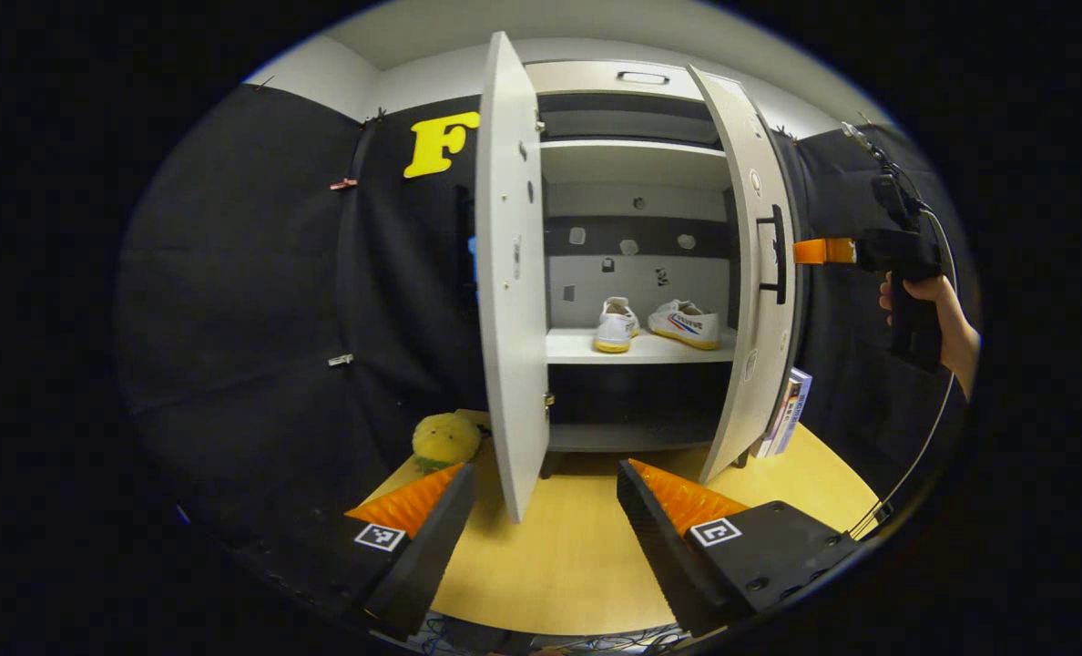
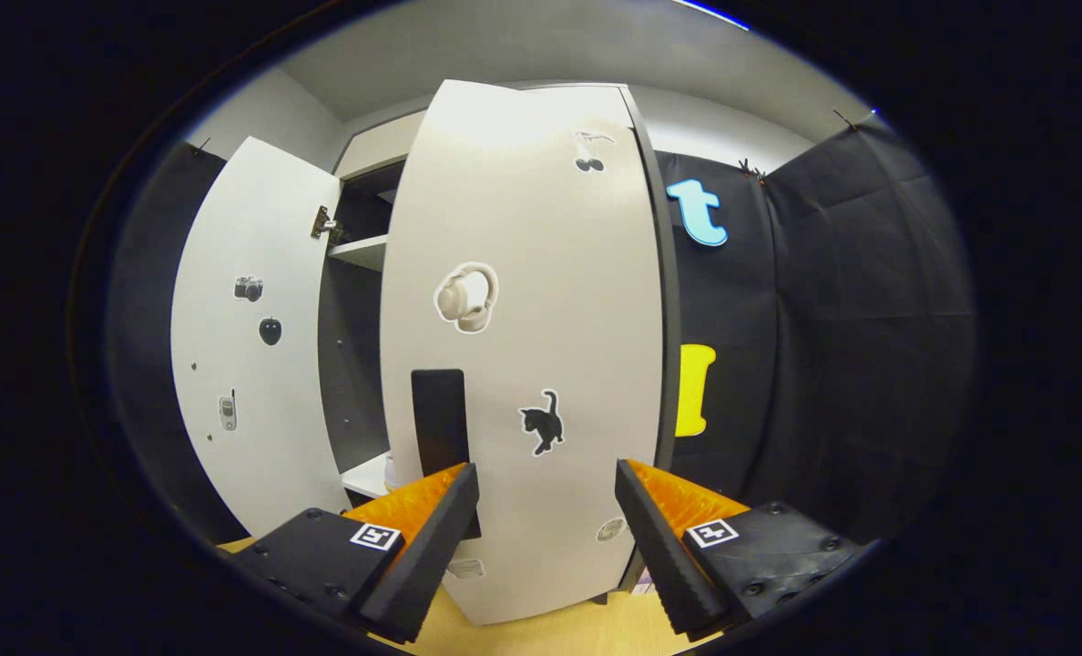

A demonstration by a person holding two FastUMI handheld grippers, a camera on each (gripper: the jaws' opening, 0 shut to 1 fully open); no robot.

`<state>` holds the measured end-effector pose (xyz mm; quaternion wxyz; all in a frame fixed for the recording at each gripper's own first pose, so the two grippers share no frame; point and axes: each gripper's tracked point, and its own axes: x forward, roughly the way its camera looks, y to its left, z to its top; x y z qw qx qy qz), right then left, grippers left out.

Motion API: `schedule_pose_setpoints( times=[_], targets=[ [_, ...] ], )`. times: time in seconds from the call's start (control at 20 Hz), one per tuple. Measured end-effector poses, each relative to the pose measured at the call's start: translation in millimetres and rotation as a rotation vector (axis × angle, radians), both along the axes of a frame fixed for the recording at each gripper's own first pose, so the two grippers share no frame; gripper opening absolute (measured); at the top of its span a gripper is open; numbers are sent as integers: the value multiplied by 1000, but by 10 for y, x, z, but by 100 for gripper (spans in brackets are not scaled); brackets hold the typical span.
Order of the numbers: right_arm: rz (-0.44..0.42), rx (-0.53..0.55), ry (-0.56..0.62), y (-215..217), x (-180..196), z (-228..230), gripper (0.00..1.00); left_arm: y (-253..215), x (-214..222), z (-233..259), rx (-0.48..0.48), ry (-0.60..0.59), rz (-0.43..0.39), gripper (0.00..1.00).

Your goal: Grab one shoe with the right hand and put it into the shoe cabinet, grab the other shoe with the left hand and put it into the shoe cabinet; then close the right door with the right hand and the left door with the left hand.

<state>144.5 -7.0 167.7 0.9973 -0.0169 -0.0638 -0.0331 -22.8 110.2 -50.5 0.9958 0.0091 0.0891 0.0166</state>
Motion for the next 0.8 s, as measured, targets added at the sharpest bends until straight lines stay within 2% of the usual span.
schedule_pose_setpoints(
  times=[0.15, 0.35, 0.5, 0.8],
  targets=[
    [16, -4, -20, 261, -24, -21, 98, 321, 37, -66, -32, 3, 41, 97],
    [-10, 46, -18, 325, -165, -177, 98, 675, 83, -139, -77, 2, 75, 99],
    [-37, 85, 19, 274, -304, -376, 98, 901, 188, -62, -108, -15, 82, 96],
    [-131, 127, 81, 55, -609, -717, 98, 1405, 512, 250, -72, -78, 87, 95]
  ],
)
